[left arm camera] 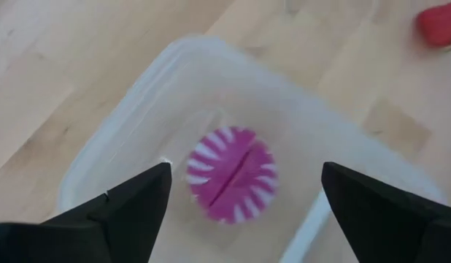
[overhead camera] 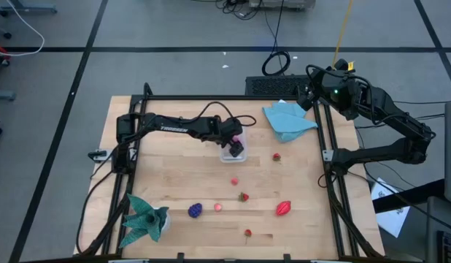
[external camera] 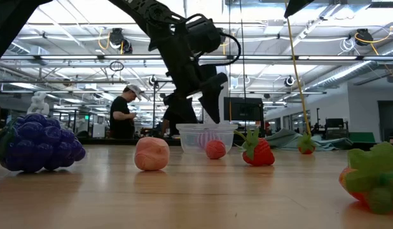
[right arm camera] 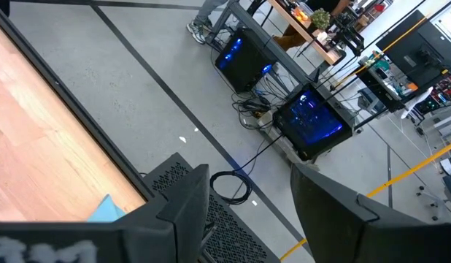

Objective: Pick and placing Produce into tupperware
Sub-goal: Put the top red strawberry into the transparent bin

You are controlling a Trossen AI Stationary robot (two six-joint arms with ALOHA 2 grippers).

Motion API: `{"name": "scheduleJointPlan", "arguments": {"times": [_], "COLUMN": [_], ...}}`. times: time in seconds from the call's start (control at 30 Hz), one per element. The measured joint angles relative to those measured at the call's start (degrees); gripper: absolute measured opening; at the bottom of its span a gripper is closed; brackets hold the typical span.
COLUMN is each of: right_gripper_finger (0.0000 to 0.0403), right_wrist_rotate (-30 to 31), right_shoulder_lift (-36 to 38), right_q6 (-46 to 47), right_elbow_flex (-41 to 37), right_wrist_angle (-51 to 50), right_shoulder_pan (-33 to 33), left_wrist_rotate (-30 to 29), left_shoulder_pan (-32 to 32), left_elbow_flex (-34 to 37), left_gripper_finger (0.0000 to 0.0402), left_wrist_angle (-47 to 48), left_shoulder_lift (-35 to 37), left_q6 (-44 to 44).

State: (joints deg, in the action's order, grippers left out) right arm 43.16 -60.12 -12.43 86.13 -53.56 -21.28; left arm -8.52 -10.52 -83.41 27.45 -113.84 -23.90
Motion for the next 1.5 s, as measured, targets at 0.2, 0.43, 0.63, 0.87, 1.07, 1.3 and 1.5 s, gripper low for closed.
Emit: {"name": "scheduleJointPlan", "arguments": {"times": [0.2, 0.43, 0.63, 0.87, 1.07, 1.3, 1.5], "right_gripper_finger": [0.0183, 0.0183, 0.0183, 0.0183, 0.0183, 0.0183, 0.0183], "right_wrist_rotate": [0.00, -1.64, -14.48, -32.32, -35.95, -35.70, -35.88], "right_shoulder_lift": [-0.02, -0.01, -0.04, -0.11, -0.13, -0.13, -0.21], "right_q6": [-0.02, 1.04, 4.34, 8.01, 15.35, 24.80, 26.60], "right_elbow_flex": [0.00, -0.12, -2.53, -8.61, -19.39, -34.60, -40.68], "right_wrist_angle": [-0.02, -3.33, -4.54, -4.56, -4.57, -1.66, 6.08], "right_shoulder_pan": [0.00, 0.00, 0.04, 3.80, 11.00, 13.50, 13.00], "left_wrist_rotate": [3.84, 2.14, -3.17, -9.10, -10.05, -10.07, -10.12], "left_shoulder_pan": [1.08, 5.46, 11.18, 18.00, 20.51, 20.33, 19.08], "left_elbow_flex": [-3.47, -4.25, -4.25, -4.25, -4.24, -4.20, -4.20], "left_gripper_finger": [0.0358, 0.0346, 0.0333, 0.0313, 0.0298, 0.0290, 0.0290], "left_wrist_angle": [1.71, 7.96, 14.95, 20.90, 25.76, 26.41, 26.40], "left_shoulder_lift": [3.92, 13.25, 21.07, 25.52, 26.08, 26.05, 26.05], "left_q6": [0.09, 0.17, -0.98, -5.04, -5.13, -4.23, -2.95]}}
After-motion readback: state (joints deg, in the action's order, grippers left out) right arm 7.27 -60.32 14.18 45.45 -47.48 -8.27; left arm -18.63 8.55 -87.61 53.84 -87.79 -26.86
